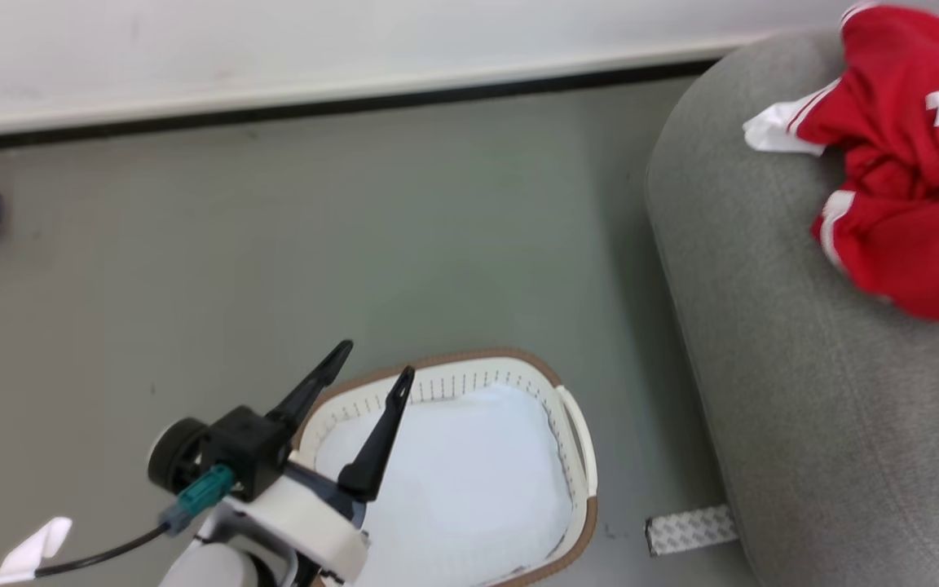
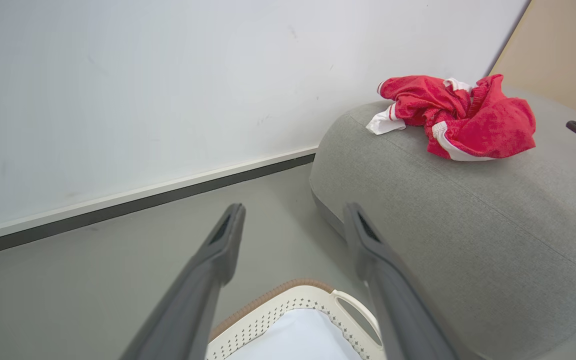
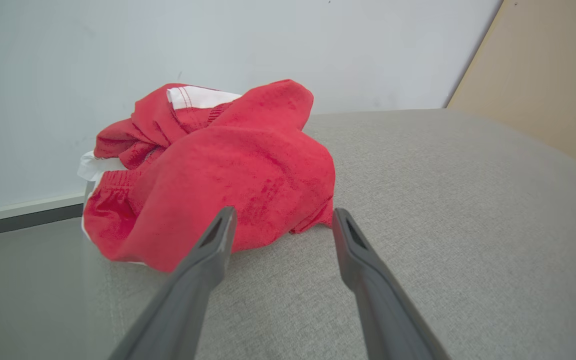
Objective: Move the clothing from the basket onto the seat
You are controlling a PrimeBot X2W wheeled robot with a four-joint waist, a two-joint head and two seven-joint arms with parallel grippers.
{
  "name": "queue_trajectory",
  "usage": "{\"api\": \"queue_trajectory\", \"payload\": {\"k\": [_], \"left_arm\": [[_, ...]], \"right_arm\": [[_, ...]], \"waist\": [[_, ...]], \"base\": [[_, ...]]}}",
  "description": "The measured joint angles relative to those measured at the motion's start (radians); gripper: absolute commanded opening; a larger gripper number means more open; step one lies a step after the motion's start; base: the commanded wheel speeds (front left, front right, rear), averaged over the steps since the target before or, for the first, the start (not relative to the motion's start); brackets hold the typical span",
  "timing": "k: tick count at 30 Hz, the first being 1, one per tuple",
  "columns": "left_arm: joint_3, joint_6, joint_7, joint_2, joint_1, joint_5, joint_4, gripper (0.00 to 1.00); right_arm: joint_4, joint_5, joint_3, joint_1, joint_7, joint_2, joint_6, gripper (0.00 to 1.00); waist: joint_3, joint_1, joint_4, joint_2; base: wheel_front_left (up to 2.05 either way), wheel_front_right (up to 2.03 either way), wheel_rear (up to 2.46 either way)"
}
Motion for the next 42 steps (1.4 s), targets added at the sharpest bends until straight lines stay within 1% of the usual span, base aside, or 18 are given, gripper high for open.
{"api": "queue_trajectory", "payload": {"k": [4, 8, 11, 17, 21, 27, 32, 36, 42], "left_arm": [[0.023, 0.024, -0.041, -0.001, 0.053, -0.026, 0.021, 1.0], [0.044, 0.046, -0.068, -0.009, 0.096, -0.044, 0.04, 1.0], [0.067, 0.064, -0.089, -0.022, 0.124, -0.051, 0.055, 1.0], [0.116, 0.092, -0.113, -0.041, 0.193, -0.051, 0.101, 1.0], [0.165, 0.095, -0.118, -0.052, 0.247, -0.043, 0.128, 1.0], [0.28, 0.078, -0.119, -0.083, 0.319, 0.008, 0.146, 1.0], [0.355, 0.033, -0.119, -0.128, 0.367, 0.049, 0.173, 1.0], [0.388, -0.006, -0.119, -0.162, 0.389, 0.083, 0.194, 1.0], [0.433, -0.052, -0.119, -0.203, 0.395, 0.115, 0.223, 1.0]], "right_arm": [[-0.061, 0.09, 0.101, 0.1, 0.0, 0.001, 0.0, 1.0], [-0.124, 0.127, 0.175, 0.178, 0.0, 0.0, 0.0, 1.0], [-0.164, 0.172, 0.229, 0.222, 0.0, 0.001, 0.0, 1.0], [-0.24, 0.222, 0.344, 0.313, -0.002, 0.002, 0.0, 1.0], [-0.272, 0.267, 0.421, 0.369, -0.002, 0.002, 0.0, 1.0], [-0.29, 0.26, 0.536, 0.442, -0.002, 0.002, 0.0, 1.0], [-0.285, 0.264, 0.605, 0.489, -0.002, 0.001, 0.0, 1.0], [-0.279, 0.277, 0.631, 0.509, -0.002, 0.001, 0.0, 1.0], [-0.263, 0.281, 0.653, 0.517, -0.002, 0.001, 0.0, 1.0]], "waist": [[-0.068, -0.0001, -0.005, 0.0], [-0.124, -0.0001, 0.005, 0.0], [-0.162, -0.0001, 0.024, 0.0], [-0.236, -0.0001, 0.074, 0.0], [-0.288, -0.0001, 0.104, 0.0], [-0.339, -0.0001, 0.138, 0.0], [-0.366, 0.0, 0.148, 0.0], [-0.379, 0.0, 0.15, 0.0], [-0.386, 0.0, 0.14, 0.0]], "base": [[0.0, 0.0, 0.0], [0.0, 0.0, 0.0], [0.0, 0.0, 0.0], [0.0, 0.0, 0.0], [0.0, 0.0, 0.0], [0.0, 0.0, 0.0], [0.0, 0.0, 0.0], [0.0, 0.0, 0.0], [0.0, 0.0, 0.0]]}}
